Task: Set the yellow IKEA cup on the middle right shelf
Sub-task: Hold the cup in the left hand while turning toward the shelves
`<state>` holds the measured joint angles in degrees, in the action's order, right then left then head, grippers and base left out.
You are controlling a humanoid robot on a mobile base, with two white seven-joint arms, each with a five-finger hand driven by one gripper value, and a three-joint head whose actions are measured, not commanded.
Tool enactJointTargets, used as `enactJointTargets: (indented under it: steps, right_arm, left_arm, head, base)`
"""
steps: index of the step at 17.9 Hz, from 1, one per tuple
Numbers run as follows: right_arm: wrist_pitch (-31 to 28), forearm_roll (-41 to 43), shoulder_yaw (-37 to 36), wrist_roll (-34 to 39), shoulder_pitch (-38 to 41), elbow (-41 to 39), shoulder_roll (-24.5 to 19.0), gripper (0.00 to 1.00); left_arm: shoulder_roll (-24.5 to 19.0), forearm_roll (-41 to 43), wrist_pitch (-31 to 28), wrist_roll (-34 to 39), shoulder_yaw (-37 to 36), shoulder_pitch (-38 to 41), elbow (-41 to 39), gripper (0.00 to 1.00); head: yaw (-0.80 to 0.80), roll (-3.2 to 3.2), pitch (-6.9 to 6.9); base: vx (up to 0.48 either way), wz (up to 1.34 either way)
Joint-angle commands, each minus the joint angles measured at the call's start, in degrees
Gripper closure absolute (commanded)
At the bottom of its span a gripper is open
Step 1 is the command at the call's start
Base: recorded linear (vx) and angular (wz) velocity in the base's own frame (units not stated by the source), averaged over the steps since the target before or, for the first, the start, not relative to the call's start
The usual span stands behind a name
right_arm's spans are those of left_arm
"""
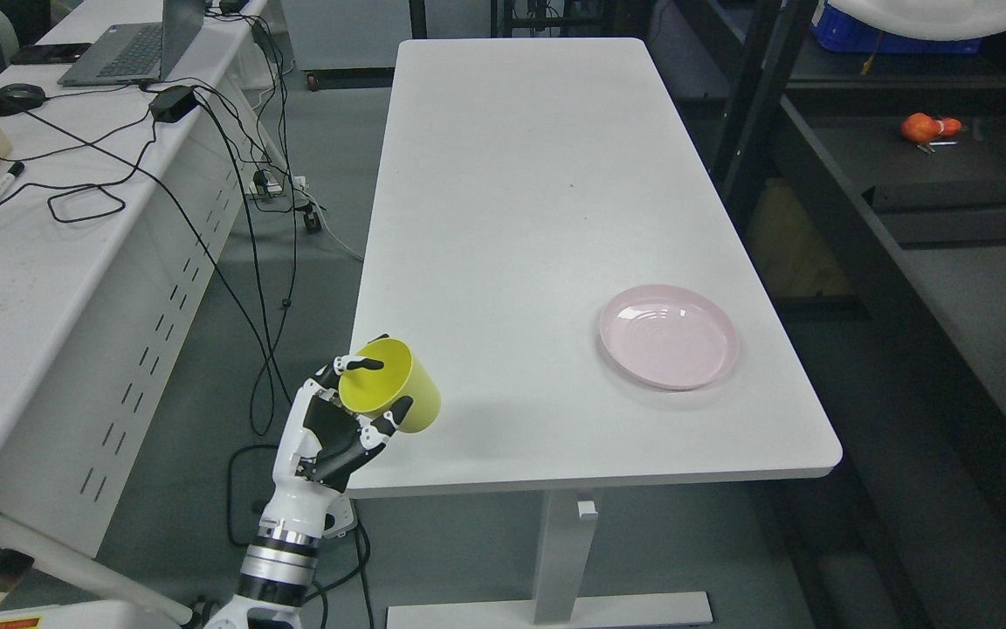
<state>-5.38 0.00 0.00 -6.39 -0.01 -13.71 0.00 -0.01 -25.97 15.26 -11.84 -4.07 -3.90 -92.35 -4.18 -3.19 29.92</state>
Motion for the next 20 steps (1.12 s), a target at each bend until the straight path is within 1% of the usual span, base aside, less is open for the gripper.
enactJointTargets:
  steps: [1,4,13,20]
  right_arm:
    - [0.0,1.4,1.0,-0.3,0.8,-0.1,1.0,0.01]
    - [0.0,1.4,1.1,-0.3,0.8,0.0,1.0,0.01]
    - [0.0,1.4,1.0,-0.3,0.8,0.0,1.0,0.01]
    - [0.0,1.4,1.0,-0.3,0.8,0.0,1.0,0.01]
  left_arm:
    - [-1.0,-0.4,0.0,0.0,1.4,1.5,-5.1,1.00]
    - [-1.0,-0.4,0.0,0.0,2.5,2.3,-5.2,1.00]
    - [-1.0,-0.5,-0.1,-0.1,1.6,2.7,-5.2,1.00]
    - [-1.0,-0.6,-0.2,-0.1,-0.7,2.2,-5.0,1.00]
  head:
    - [0.00,0.00,0.00]
    - [0.00,0.00,0.00]
    - [0.00,0.00,0.00]
    - [0.00,0.00,0.00]
  base:
    - [-0.194,-0.08]
    - [-0.215,-0.17]
    - [-0.229,-0.22]
    - [-0.241,-0.65]
